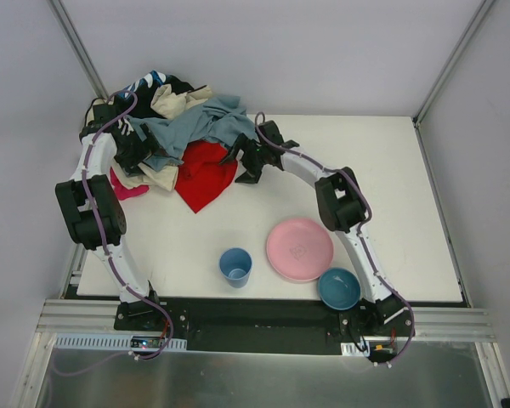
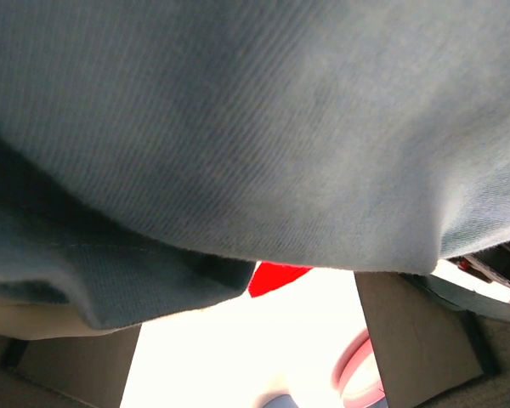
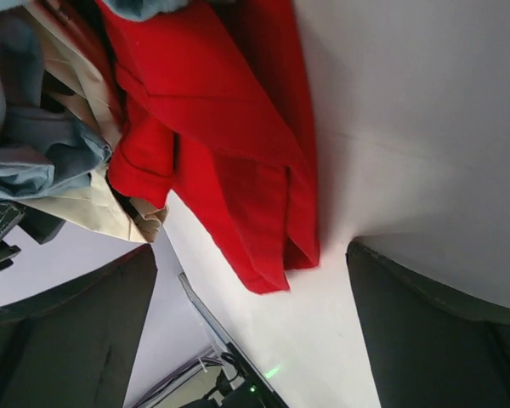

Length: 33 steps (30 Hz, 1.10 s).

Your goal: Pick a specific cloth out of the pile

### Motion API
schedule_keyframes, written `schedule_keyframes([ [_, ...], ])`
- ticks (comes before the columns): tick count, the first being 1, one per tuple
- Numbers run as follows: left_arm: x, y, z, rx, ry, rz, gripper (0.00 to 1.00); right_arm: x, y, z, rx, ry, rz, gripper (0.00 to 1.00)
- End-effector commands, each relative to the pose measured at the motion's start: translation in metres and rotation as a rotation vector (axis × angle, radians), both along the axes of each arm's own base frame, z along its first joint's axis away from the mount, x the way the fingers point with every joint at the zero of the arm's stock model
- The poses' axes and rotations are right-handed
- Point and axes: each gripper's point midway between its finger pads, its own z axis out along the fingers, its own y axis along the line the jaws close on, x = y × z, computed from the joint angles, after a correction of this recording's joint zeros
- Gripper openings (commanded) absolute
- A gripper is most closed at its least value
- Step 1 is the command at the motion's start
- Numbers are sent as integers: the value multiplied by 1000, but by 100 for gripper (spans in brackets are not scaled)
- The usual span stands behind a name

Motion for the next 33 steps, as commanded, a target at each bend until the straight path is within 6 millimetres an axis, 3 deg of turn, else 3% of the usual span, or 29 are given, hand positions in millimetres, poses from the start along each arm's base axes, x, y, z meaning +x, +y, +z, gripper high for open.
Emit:
schedule_keyframes([
  [1,2,0,14,-31,-39,2,96,1,43,28,135,-16,43,96],
  [14,4,-5,14,-59,-47,-5,95,9,97,10,237,14,-39,99],
  [22,4,-6,15,-65,-51,-7,95,9,120,-6,243,32,-123,92],
  [31,5,-6,14,-66,-53,-10,95,0,144,-20,265,42,-171,67],
  [33,5,-6,14,-66,-53,-10,95,0,145,-23,273,46,-172,57],
])
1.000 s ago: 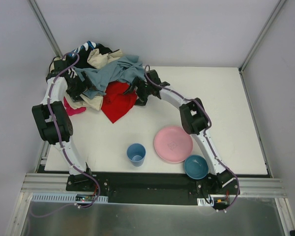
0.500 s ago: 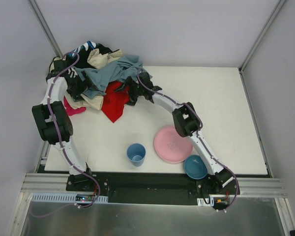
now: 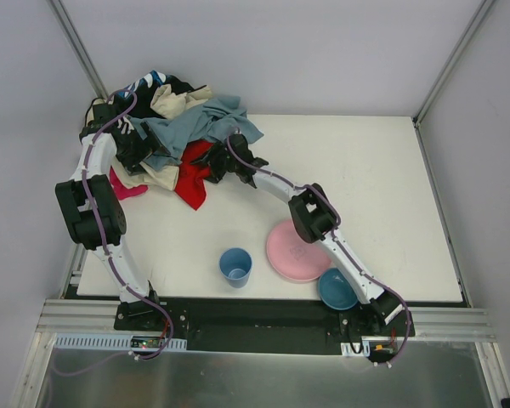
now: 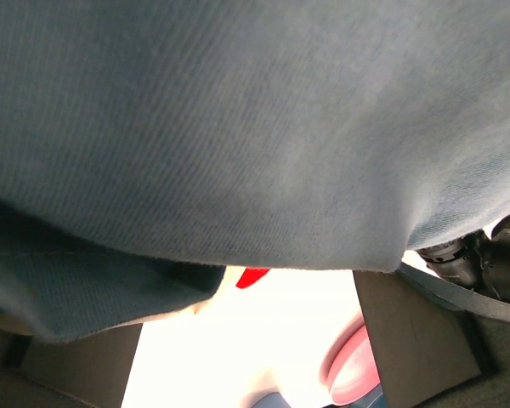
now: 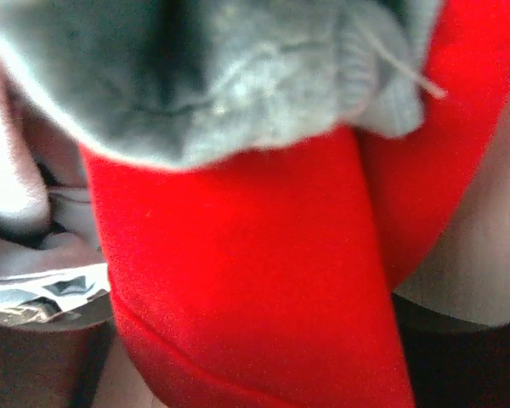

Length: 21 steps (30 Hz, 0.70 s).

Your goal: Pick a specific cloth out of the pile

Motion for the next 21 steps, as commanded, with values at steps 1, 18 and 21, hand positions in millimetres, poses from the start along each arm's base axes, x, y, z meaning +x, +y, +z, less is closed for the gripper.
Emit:
schedule_keyframes([
  [1,1,2,9,-17,-30,-1,95,-15,21,-14,25,57,-25,49],
  [18,1,1,12,-18,-38,-4,94,-14,-8,25,0,-45,54,1],
  [21,1,1,13,-17,-39,-2,94,-14,-15,39,-11,-75,77,1],
])
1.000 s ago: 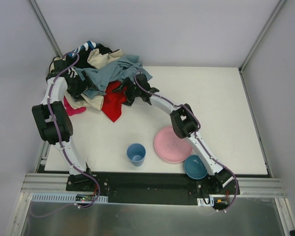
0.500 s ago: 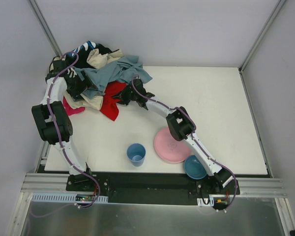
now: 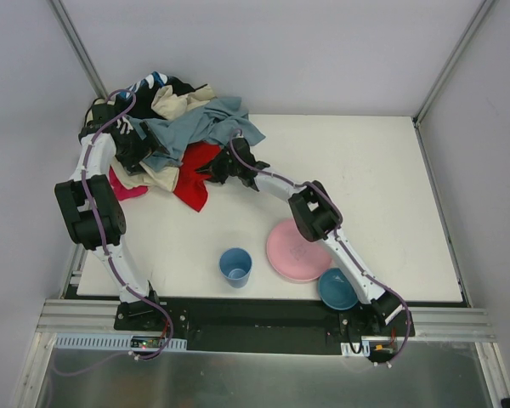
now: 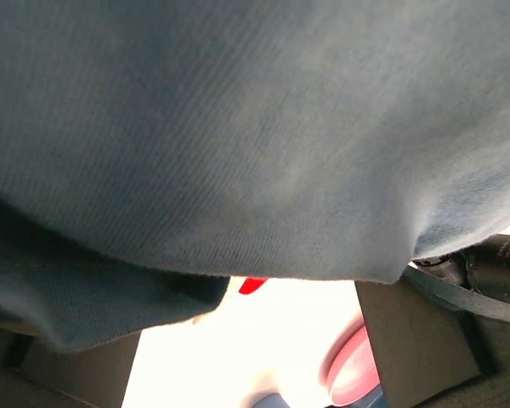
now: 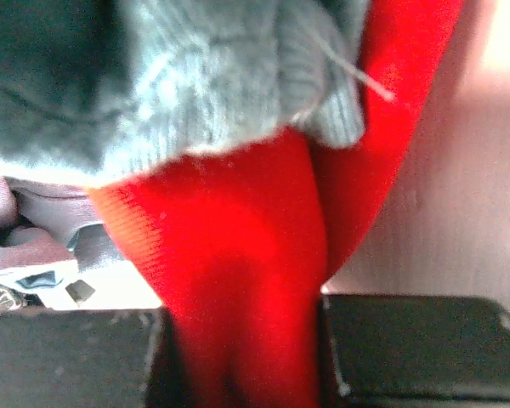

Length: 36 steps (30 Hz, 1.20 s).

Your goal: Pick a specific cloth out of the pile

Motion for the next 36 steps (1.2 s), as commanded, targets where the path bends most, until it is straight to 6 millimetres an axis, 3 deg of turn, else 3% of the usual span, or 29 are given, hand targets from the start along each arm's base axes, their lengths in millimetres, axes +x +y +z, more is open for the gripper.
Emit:
schedule_keyframes([
  [1,0,-1,12,-15,-33,-7,94,-7,-12,60,-5,-80,76,1],
  [23,0,-1,13,-16,-39,-3,95,-18,-65,195,-121,-395,139,1],
  [27,0,-3,16,-14,-53,-14,95,-27,-84,183,-192,-410,141,1],
  [31,-2,-3,38,7,-121,-26,95,-41,-93,139,-220,-331,183,1],
  [36,-20,-1,68,67,-192,1,97,-54,-95,94,-234,-239,238,1],
])
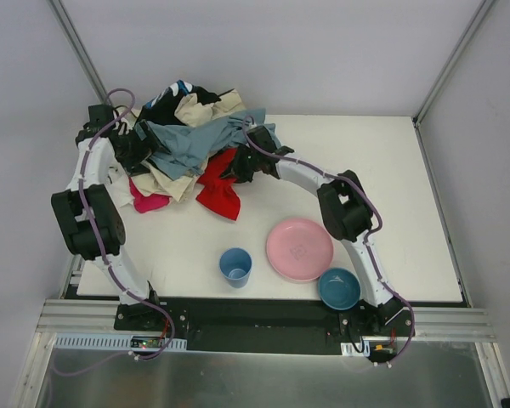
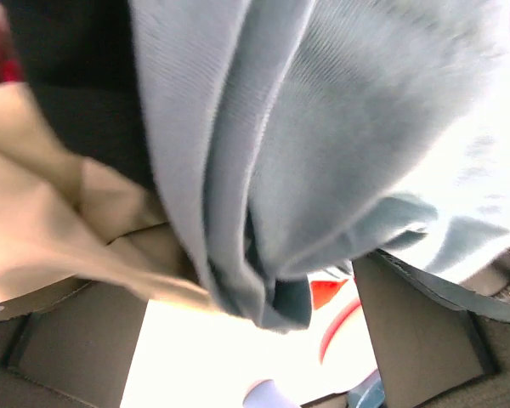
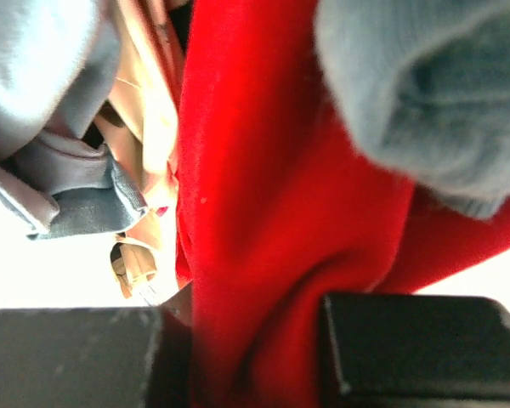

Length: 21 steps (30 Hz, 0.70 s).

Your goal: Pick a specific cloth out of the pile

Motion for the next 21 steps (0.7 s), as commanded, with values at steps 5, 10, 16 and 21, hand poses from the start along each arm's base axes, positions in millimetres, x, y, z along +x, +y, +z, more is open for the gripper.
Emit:
schedule_keyframes([
  [5,-33,12,78,159,-226,62,99,-14,-3,21,89,-23,102,1],
  [10,-58,7,107,195,-313,58,99,-19,-15,4,94,5,83,1],
  [16,-67,-28,139,93,-412,-71,93,-25,-26,-12,115,28,70,1],
  [21,-61,-61,141,66,-416,-163,81,-32,-29,-24,122,54,70,1],
])
